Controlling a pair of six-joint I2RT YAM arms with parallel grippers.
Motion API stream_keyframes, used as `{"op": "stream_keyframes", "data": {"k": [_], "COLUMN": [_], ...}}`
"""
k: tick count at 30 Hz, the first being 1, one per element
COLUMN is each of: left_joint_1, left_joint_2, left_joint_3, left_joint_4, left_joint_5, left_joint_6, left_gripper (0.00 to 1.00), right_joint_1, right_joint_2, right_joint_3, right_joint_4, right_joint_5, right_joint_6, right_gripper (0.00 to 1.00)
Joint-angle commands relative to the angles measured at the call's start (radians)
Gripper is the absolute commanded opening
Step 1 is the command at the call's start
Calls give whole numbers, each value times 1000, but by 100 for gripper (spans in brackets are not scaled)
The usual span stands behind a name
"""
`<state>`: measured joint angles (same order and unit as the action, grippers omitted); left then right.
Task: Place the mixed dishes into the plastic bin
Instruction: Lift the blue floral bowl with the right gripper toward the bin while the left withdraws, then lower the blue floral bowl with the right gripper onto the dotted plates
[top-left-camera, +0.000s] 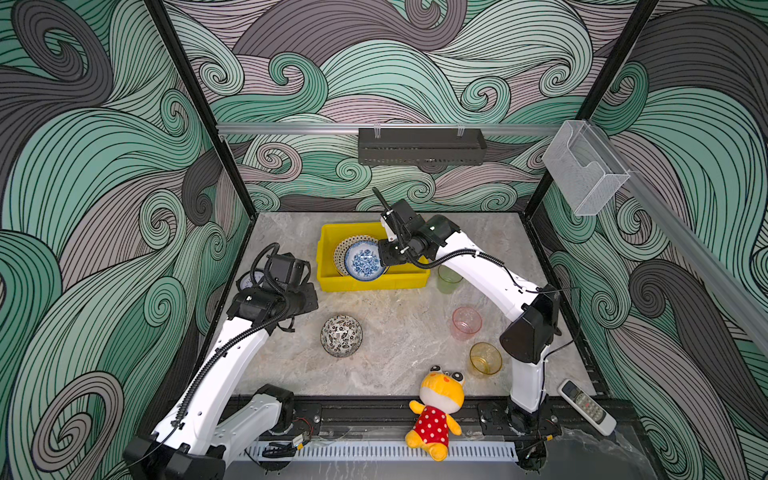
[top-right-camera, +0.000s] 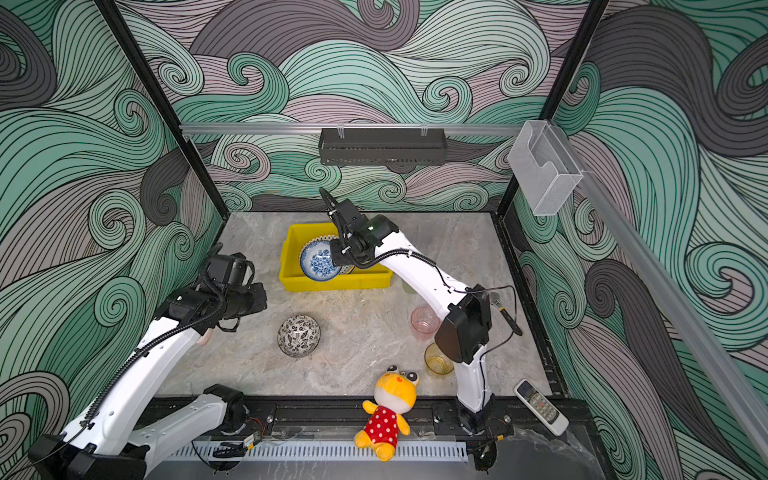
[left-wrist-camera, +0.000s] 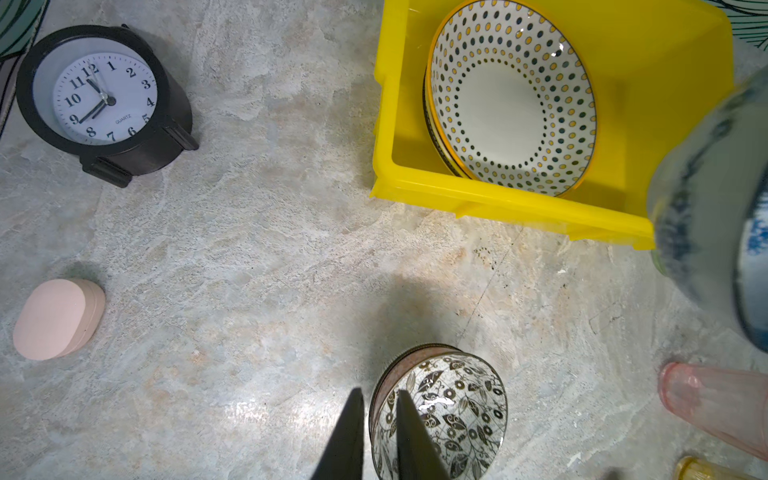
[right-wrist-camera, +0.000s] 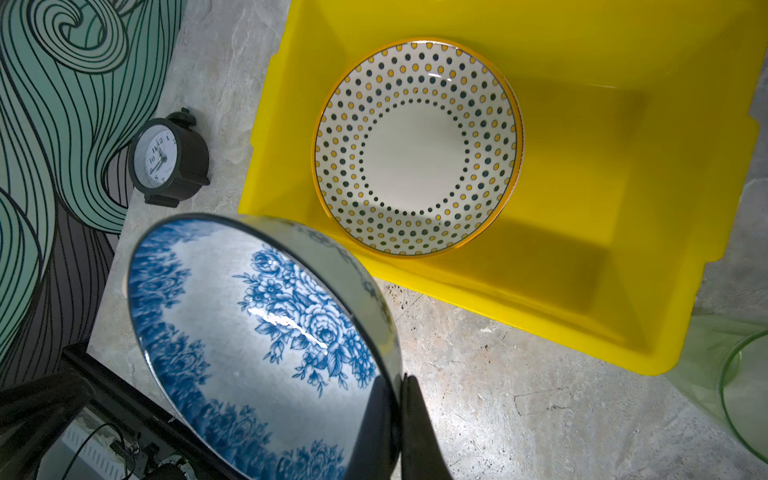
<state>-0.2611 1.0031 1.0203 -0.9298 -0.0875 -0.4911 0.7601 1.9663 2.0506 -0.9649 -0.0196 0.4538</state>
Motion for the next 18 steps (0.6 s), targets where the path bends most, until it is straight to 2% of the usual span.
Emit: {"op": "stream_keyframes", "data": {"k": [1,18], "left_joint_1": [28,108], "left_joint_2": [35,183], "left_joint_3": [43,86], "left_joint_4": [19,78], "left_joint_5": [37,112], "left_joint_6": [32,90], "left_gripper": [19,20], "right_joint_1": [-27,-146], "right_joint_2": [44,328], "right_joint_3": [56,340], "right_joint_4": [27,32], "right_joint_5": [-40,-162], "right_joint_6": [4,33], "right_gripper": [0,0]}}
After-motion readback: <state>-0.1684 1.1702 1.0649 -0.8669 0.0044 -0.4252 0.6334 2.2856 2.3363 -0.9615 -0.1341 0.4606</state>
